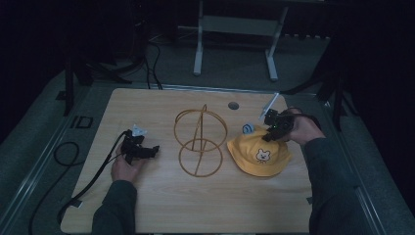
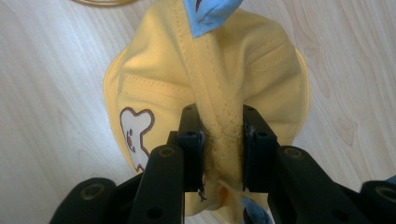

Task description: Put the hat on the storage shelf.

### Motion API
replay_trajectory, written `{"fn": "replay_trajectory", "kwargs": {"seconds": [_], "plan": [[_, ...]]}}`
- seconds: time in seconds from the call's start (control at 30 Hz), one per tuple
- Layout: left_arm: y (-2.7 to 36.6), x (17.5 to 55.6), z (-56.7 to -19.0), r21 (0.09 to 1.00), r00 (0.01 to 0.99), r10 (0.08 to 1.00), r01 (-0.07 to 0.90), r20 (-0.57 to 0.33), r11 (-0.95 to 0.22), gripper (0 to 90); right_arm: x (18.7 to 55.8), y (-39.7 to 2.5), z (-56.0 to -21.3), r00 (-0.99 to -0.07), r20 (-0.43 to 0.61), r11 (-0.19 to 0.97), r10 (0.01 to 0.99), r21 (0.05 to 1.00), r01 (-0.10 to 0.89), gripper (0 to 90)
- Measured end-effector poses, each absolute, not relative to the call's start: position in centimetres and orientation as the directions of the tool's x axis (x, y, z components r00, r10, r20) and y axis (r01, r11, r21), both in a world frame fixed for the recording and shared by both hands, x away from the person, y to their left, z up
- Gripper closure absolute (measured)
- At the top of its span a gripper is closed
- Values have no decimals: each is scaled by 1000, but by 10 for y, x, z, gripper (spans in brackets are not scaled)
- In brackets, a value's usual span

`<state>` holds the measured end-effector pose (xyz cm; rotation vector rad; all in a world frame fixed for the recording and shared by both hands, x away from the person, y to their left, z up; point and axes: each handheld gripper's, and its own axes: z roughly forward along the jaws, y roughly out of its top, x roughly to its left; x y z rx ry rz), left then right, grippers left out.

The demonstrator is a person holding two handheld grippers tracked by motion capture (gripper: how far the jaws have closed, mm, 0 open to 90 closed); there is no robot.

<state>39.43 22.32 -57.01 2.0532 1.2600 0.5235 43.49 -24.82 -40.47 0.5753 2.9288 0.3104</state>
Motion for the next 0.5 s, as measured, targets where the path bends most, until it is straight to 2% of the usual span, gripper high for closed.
{"fn": "replay_trajectory", "kwargs": {"seconds": [0.5], "plan": [[223, 394, -570, 712, 457, 890, 626, -4, -318, 141, 422, -239, -376, -935, -107, 924, 338, 225, 308, 737]]}}
